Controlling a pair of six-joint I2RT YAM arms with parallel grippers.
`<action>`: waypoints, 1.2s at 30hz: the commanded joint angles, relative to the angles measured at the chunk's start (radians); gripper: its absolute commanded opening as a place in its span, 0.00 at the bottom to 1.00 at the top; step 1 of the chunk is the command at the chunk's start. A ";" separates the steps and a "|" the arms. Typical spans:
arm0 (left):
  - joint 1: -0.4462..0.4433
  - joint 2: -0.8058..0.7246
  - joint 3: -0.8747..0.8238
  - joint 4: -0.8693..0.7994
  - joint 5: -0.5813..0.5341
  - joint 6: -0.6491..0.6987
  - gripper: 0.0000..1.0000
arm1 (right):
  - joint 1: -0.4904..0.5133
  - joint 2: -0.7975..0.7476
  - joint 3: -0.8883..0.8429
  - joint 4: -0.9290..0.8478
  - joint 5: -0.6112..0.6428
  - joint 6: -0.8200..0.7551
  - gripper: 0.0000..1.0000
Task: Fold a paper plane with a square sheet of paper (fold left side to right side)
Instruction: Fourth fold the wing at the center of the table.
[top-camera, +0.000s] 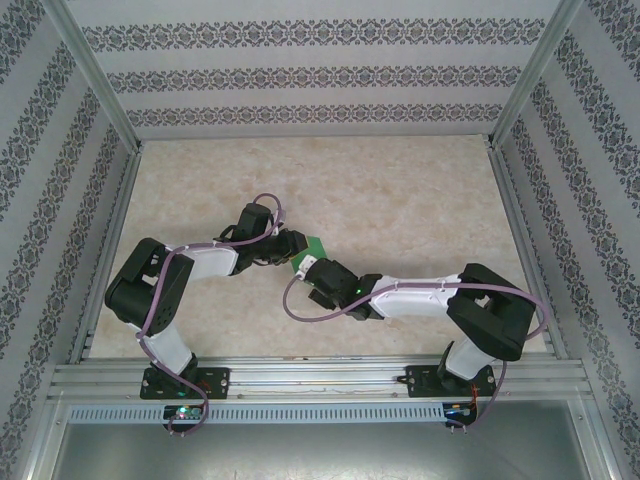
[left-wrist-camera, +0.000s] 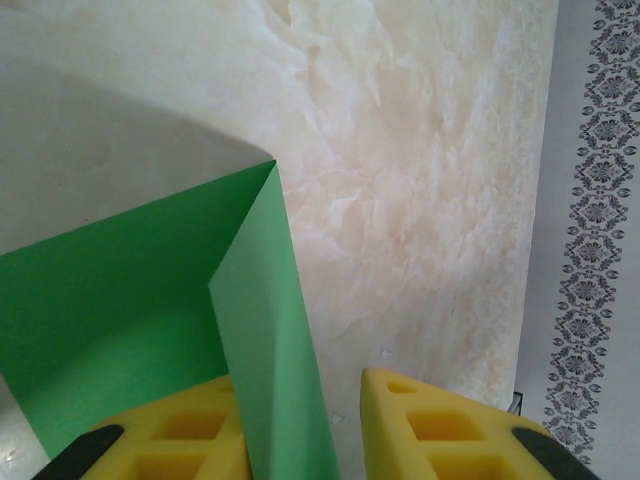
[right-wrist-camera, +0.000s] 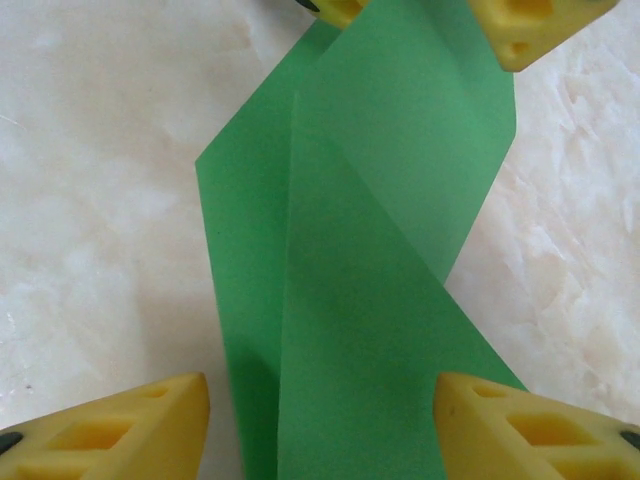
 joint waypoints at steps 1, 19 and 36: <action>-0.012 0.011 0.026 -0.023 0.016 0.007 0.28 | -0.009 0.020 0.018 0.007 0.012 0.012 0.56; -0.012 0.002 0.024 -0.046 0.006 0.020 0.28 | -0.015 0.027 0.015 -0.006 0.026 0.035 0.12; 0.132 -0.276 -0.079 -0.220 -0.002 0.099 0.41 | -0.049 0.009 0.001 -0.021 -0.089 0.072 0.00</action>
